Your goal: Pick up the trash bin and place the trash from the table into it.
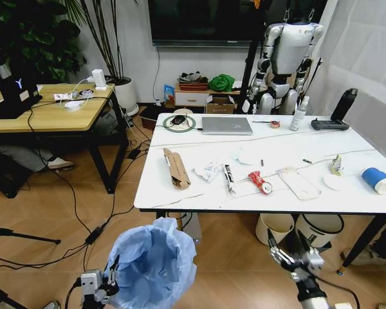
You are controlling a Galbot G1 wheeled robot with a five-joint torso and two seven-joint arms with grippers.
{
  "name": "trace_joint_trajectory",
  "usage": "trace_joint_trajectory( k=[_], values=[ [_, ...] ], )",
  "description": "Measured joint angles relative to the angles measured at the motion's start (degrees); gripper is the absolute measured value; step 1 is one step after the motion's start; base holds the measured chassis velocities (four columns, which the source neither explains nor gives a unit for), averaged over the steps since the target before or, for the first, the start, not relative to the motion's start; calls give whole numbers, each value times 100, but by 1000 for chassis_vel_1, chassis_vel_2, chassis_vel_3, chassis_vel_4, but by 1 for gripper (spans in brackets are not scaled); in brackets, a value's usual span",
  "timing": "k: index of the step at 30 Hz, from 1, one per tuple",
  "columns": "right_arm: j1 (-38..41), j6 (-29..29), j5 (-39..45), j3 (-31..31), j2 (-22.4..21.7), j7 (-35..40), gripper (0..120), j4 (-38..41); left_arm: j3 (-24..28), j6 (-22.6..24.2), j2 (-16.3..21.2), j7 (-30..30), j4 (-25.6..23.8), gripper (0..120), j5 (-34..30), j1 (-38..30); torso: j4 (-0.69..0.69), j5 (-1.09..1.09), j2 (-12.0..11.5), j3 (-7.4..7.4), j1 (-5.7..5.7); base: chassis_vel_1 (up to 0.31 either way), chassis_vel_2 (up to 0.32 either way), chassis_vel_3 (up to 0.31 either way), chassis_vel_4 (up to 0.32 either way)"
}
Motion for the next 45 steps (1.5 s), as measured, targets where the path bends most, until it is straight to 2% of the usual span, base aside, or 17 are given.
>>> trace_joint_trajectory(
  k=[5, 10, 16, 22, 29, 32, 38, 39, 45],
  values=[
    [849, -805, 279, -406, -395, 484, 100, 172, -161, 79, -161, 25, -132, 0, -46, -10, 0, 1, -14, -7, -6, 0, 0, 0, 0],
    [1733, -1568, 397, -846, -592, 922, 100, -181, -264, 88, -322, 222, -227, 0, -28, 74, 1, 1, -26, -13, -10, 0, 0, 0, 0],
    [2431, -1855, 502, -1390, -570, 1155, 100, -950, -260, 13, -467, 384, -228, 0, 56, 168, -1, 0, -35, -19, -17, 0, 0, 0, 0],
    [3186, -2129, 410, -1673, -374, 1235, 100, -1585, -306, -20, -585, 393, -260, 0, 80, 189, 0, 1, -43, -23, -19, 0, 0, 0, 0],
    [3725, -2259, 409, -1952, -363, 1223, 100, -2181, -306, -47, -694, 416, -265, 0, 99, 152, 0, 1, -48, -26, -21, 0, 0, 0, 0],
    [3796, -2276, 422, -2085, -401, 1209, 94, -2340, -296, -47, -707, 421, -254, 0, 98, 115, -1, 0, -50, -27, -22, 0, 0, 0, 0],
    [3935, -2259, 357, -2187, -414, 1173, 69, -2740, -299, -61, -723, 464, -250, 0, 83, 87, -1, 1, -53, -29, -24, 0, 0, 0, 0],
    [3935, -2259, 357, -2187, -414, 1173, 69, -2740, -299, -61, -723, 464, -250, 0, 83, 87, -1, 1, -53, -29, -24, 0, 0, 0, 0],
    [3915, -2248, 340, -2118, -436, 1149, 46, -2759, -293, -83, -718, 478, -234, 0, 71, 67, -1, 1, -55, -30, -26, 0, 0, 0, 0]
  ],
)
